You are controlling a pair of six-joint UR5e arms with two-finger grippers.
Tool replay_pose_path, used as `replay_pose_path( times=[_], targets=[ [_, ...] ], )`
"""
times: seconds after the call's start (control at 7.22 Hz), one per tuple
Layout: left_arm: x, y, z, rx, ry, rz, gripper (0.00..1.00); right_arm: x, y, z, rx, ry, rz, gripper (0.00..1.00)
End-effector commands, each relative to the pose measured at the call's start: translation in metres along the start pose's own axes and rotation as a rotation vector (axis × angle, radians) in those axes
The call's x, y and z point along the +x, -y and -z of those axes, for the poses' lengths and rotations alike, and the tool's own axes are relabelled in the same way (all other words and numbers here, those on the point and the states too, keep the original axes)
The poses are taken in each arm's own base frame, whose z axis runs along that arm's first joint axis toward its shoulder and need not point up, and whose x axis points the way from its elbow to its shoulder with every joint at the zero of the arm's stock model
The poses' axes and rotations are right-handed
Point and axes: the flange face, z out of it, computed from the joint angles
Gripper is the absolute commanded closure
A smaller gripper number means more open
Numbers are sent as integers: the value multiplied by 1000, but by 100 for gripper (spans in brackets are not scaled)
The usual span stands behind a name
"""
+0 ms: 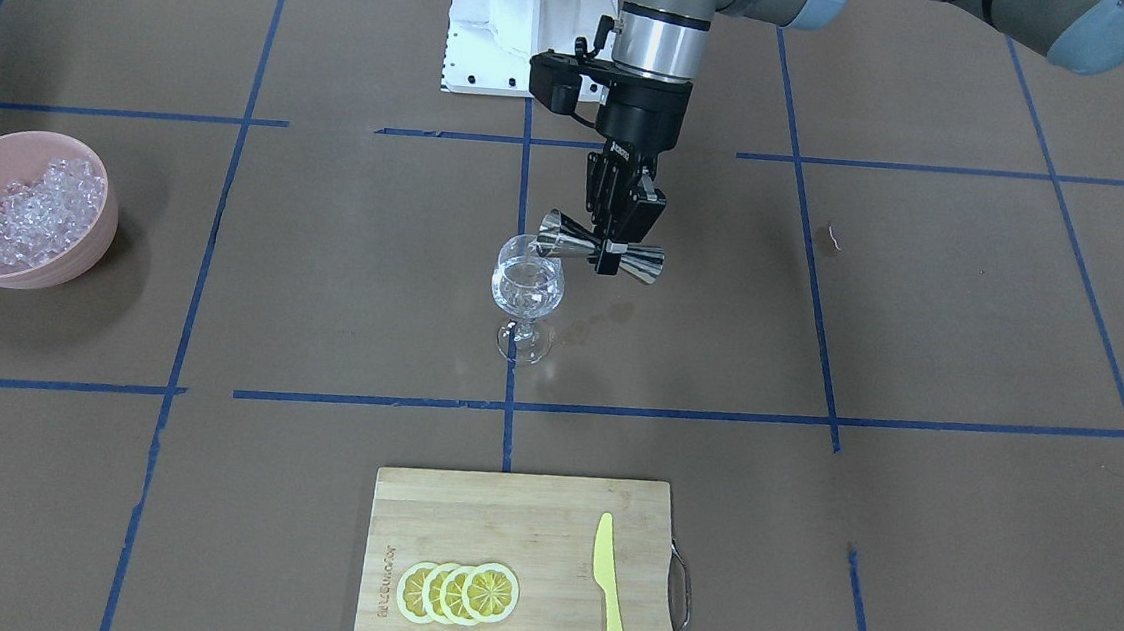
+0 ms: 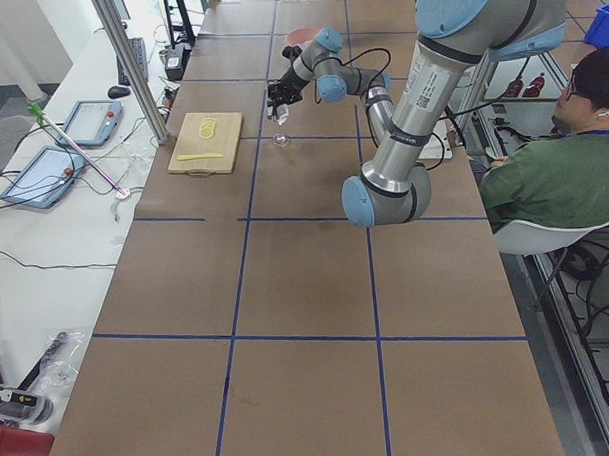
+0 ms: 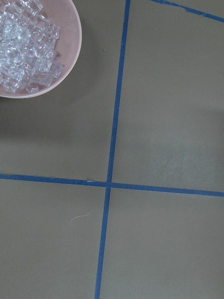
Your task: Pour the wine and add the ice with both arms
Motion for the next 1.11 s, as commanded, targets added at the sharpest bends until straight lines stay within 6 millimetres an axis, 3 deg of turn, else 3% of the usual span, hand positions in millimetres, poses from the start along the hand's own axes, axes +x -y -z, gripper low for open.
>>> replay_pose_path(
  times=[0.0,0.42,0.97],
  targets=[
    [6,3,2,-1,4,-26,100,1,0,-1,-1,0,-1,0],
    [-2,-1,21,-53,4,-80,100,1,0,-1,-1,0,-1,0],
    [-8,14,22,-87,53,-257,100,3,-1,-3,-6,-1,-4,0]
  ],
)
